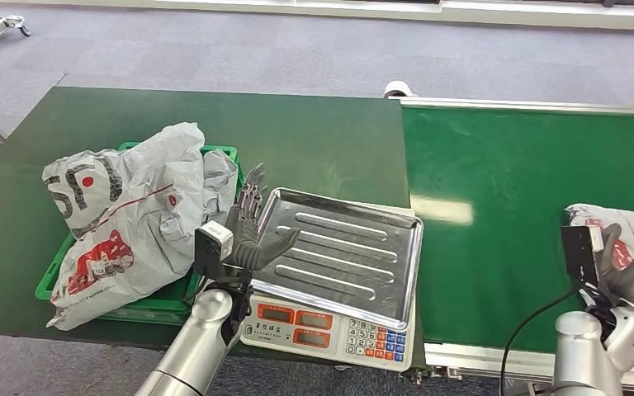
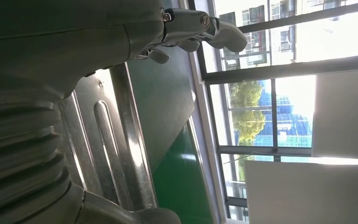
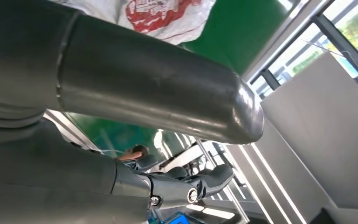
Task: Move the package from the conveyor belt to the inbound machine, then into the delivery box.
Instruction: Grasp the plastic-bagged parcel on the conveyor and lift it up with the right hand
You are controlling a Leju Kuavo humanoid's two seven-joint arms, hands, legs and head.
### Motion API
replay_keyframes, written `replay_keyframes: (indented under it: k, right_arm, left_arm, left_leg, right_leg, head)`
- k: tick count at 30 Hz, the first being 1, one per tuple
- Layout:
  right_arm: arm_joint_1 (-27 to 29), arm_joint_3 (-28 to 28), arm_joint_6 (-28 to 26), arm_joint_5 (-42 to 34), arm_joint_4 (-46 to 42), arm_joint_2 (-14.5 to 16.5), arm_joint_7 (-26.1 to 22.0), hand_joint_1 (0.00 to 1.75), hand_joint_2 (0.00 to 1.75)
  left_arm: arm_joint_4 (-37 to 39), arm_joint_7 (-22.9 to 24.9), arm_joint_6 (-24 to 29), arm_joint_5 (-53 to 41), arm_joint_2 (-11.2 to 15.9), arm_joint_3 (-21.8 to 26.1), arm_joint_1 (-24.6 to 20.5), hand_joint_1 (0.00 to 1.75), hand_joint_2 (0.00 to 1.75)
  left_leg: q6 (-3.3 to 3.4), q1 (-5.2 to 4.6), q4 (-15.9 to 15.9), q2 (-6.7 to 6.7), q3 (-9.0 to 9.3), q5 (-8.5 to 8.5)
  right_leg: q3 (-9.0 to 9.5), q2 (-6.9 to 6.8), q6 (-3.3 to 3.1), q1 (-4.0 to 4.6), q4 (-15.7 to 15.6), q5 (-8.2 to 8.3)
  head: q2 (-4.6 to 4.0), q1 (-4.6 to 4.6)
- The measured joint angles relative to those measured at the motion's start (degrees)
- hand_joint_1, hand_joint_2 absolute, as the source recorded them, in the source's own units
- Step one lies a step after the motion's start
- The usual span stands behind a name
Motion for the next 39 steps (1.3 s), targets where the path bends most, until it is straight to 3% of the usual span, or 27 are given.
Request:
replay_keyframes:
  k: [5, 11, 19, 27, 39]
  right_arm:
    - [-1.3, -2.02, 0.06, -1.0, 7.02, -2.63, 4.92, 0.0, 0.0]
    - [-2.16, -2.48, 1.99, 5.39, 15.62, -6.39, 17.69, 0.0, 0.0]
    - [-3.72, -2.48, 7.71, 6.92, 23.08, -8.53, 21.16, 0.0, 0.0]
    - [-3.94, -2.09, 10.52, 11.95, 26.12, -9.83, 29.9, 0.0, 0.0]
    - [-4.03, -1.29, 17.9, 14.28, 27.76, -10.13, 33.52, 0.0, 0.0]
  left_arm:
    - [0.16, 0.0, -0.52, -0.23, 0.0, 0.05, -0.03, 0.0, 1.75]
    - [0.61, 0.0, -0.8, -0.56, -0.01, 0.34, -0.09, 0.0, 1.75]
    - [1.24, 0.0, -1.22, -0.66, -0.2, 0.44, -0.32, 0.0, 1.75]
    - [2.32, 0.0, -1.64, -1.09, -0.39, 0.44, -1.03, 0.0, 1.75]
    - [2.88, 0.0, -1.61, -1.08, -0.44, 0.44, -1.14, 0.0, 1.75]
  left_leg:
    - [0.01, -0.01, 0.0, -0.02, -0.02, 0.0]
    - [0.02, -0.02, 0.01, -0.02, -0.03, -0.01]
    - [0.01, -0.01, 0.0, -0.01, -0.01, 0.0]
    - [0.01, -0.02, 0.01, -0.01, -0.03, 0.0]
    - [0.01, -0.01, 0.0, -0.02, -0.03, 0.0]
  right_leg:
    - [0.01, -0.02, 0.0, -0.01, 0.0, 0.0]
    - [0.01, -0.02, 0.01, -0.03, 0.0, 0.0]
    - [0.01, -0.01, 0.01, -0.01, 0.0, 0.0]
    - [0.01, -0.02, 0.01, -0.03, 0.0, 0.0]
    - [0.01, -0.02, 0.01, -0.01, 0.0, 0.0]
  head:
    - [0.0, 0.0]
    - [0.0, 0.0]
    - [0.0, 0.0]
    - [0.0, 0.0]
    - [0.0, 0.0]
